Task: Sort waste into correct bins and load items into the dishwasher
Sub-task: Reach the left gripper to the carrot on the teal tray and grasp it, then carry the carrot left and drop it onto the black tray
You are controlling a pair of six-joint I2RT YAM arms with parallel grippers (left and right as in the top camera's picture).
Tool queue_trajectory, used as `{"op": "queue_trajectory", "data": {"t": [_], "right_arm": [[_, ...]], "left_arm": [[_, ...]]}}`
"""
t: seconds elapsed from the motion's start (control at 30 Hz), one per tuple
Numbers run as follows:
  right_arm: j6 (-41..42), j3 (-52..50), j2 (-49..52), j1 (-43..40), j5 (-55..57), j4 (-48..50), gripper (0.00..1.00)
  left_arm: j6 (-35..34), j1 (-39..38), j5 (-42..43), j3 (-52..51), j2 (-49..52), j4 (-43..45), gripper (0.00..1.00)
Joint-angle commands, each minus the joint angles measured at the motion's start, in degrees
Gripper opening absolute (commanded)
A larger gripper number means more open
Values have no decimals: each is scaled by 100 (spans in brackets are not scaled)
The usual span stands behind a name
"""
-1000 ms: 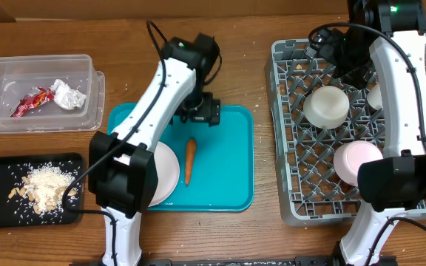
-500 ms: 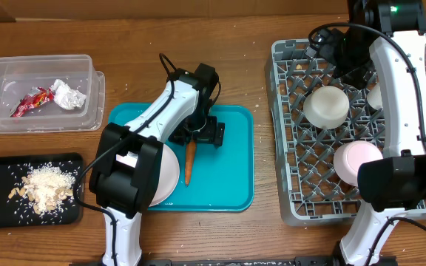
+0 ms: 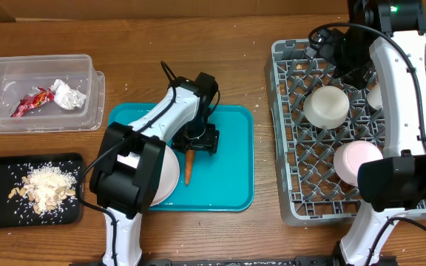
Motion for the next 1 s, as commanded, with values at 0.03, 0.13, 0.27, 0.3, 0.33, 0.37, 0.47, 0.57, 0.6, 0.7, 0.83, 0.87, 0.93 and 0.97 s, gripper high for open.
{"op": "queue_trajectory", "data": {"t": [0.03,0.13,0.27,0.3,0.33,0.37,0.47,0.57,0.6,0.7,0.83,0.87,0.93,0.97], "right_arm": [[-17,-13,-140,-22,-33,24,100],[-17,-13,-140,-22,-33,24,100],[-17,-13,-140,-22,-33,24,100],[-17,-13,-140,-22,-33,24,100],[-17,-13,-140,-22,-33,24,100],[-17,-13,-140,-22,-33,24,100],[-17,-13,-140,-22,-33,24,100],[-17,-13,-140,-22,-33,24,100],[-17,-13,-140,-22,-33,24,100],[-17,-13,-140,-22,-33,24,100],[-17,-13,-140,-22,-33,24,100],[-17,-13,-140,-22,-33,24,100],[-17,-13,-140,-22,-33,24,100],[-17,-13,-140,-22,-33,24,100]], "left_arm": [[-374,-155,-122,-197,-76,50,71],[-538,-210,-280,-223,-76,138,68],[-601,-234,-354,-223,-76,192,47],[-599,-234,-367,-223,-76,184,40],[-599,-234,-367,-223,-76,181,33],[-601,-234,-367,-223,-76,179,30],[-597,-234,-391,-221,-76,149,27],[-586,-225,-457,-197,-76,66,20],[-579,-223,-492,-173,-76,28,17],[-579,-219,-654,35,-76,-151,14],[-581,-170,-732,601,-76,-463,15],[-581,-138,-730,789,-76,-560,14],[-581,-17,-730,1215,-76,-807,13],[-581,68,-730,1460,-76,-942,13]]}}
